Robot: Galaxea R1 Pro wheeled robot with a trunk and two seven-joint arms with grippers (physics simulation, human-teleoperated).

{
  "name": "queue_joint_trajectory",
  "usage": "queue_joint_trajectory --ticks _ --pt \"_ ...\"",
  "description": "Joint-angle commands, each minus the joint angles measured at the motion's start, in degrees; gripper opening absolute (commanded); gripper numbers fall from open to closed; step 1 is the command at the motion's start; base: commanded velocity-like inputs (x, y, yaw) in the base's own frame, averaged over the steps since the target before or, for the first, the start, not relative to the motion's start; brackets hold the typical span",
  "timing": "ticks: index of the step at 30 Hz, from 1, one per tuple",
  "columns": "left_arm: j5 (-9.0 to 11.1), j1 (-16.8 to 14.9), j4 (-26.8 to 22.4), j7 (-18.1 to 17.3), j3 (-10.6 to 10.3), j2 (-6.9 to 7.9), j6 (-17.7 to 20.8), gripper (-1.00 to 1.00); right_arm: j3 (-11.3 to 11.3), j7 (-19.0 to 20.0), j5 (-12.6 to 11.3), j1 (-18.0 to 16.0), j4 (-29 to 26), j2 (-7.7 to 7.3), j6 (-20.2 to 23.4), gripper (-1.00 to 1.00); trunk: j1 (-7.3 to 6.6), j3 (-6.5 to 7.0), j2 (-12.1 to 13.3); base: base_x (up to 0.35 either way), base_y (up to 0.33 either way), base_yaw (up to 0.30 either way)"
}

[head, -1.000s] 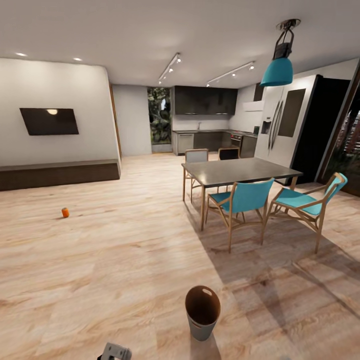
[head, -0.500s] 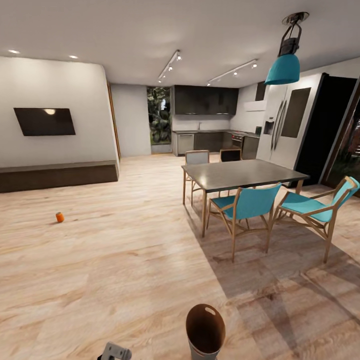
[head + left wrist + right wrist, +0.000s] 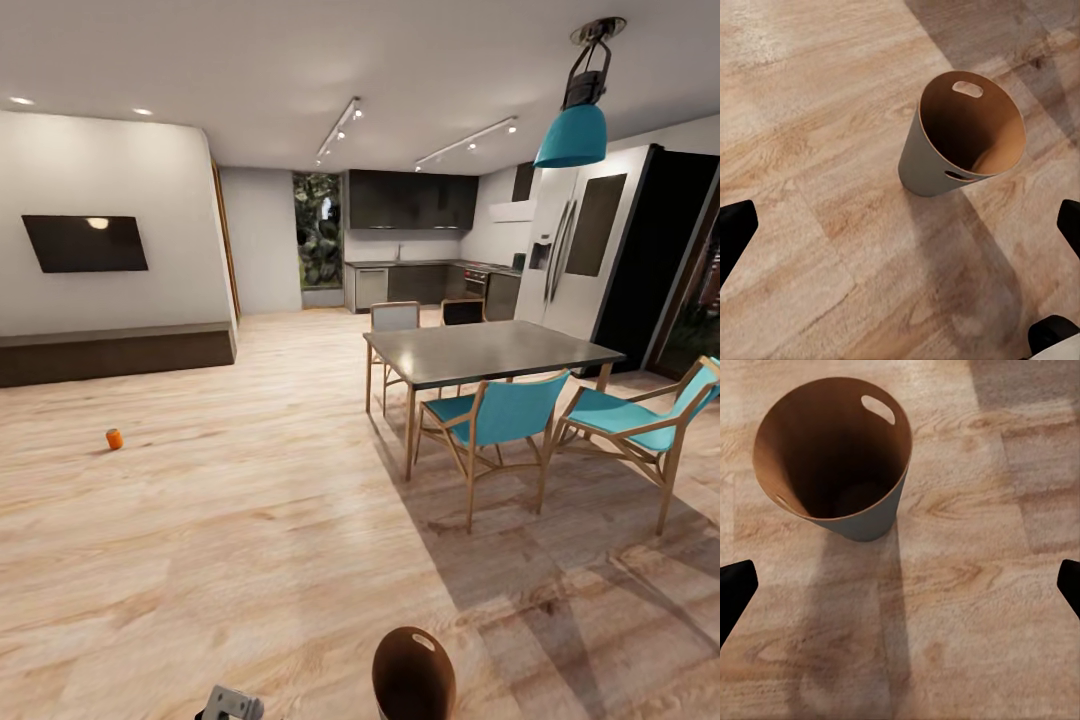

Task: Put the three can of soda from the living room inside the tash can in the kitchen.

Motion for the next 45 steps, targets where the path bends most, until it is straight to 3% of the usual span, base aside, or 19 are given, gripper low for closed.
queue_joint_trajectory --ticks 1,17,23,24,28,31,35,45 --pt "0.0 0.0 0.0 0.0 0.0 0.0 0.0 1.0 0.0 0.0 0.0 0.0 0.0 0.0 0.0 1.0 0.0 0.0 0.0 0.015 0.0 0.0" --pt "0.0 0.0 0.0 -0.1 0.0 0.0 0.0 1.0 0.0 -0.3 0.1 0.0 1.1 0.04 -0.1 1.0 0.0 0.0 0.0 0.19 0.0 0.0" --pt "0.0 0.0 0.0 -0.3 -0.1 0.02 0.0 1.0 -0.1 -4.3 0.2 -1.2 2.6 0.05 0.0 1.0 0.0 0.0 0.0 0.035 0.0 0.0" --pt "0.0 0.0 0.0 -0.5 -0.1 0.07 0.0 1.0 0.0 -7.3 0.3 -2.5 2.9 0.1 0.1 1.0 0.0 0.0 0.0 0.01 0.0 0.0" --pt "-0.1 0.0 0.0 -3.2 -0.1 0.4 0.0 1.0 0.1 -11.0 0.4 -5.1 3.8 0.3 0.5 1.0 0.0 0.0 0.0 0.005 0.0 0.0" --pt "-0.2 0.0 -0.1 -9.5 -0.1 2.24 0.0 1.0 0.2 -12.7 0.4 -12.3 12.4 0.76 3.1 1.0 0.0 0.0 0.0 0.001 0.0 0.0" --pt "-0.3 0.0 0.0 -11.0 -0.1 2.74 0.0 1.0 0.3 -13.2 0.3 -15.8 17.1 1.39 3.6 1.0 0.0 0.0 0.0 0.0 0.0 0.0" --pt "-0.3 0.0 0.0 -11.7 -0.1 2.97 0.0 1.0 0.4 -13.4 0.3 -17.5 19.4 2.52 3.7 1.0 0.0 0.0 0.0 0.0 0.121 0.0"
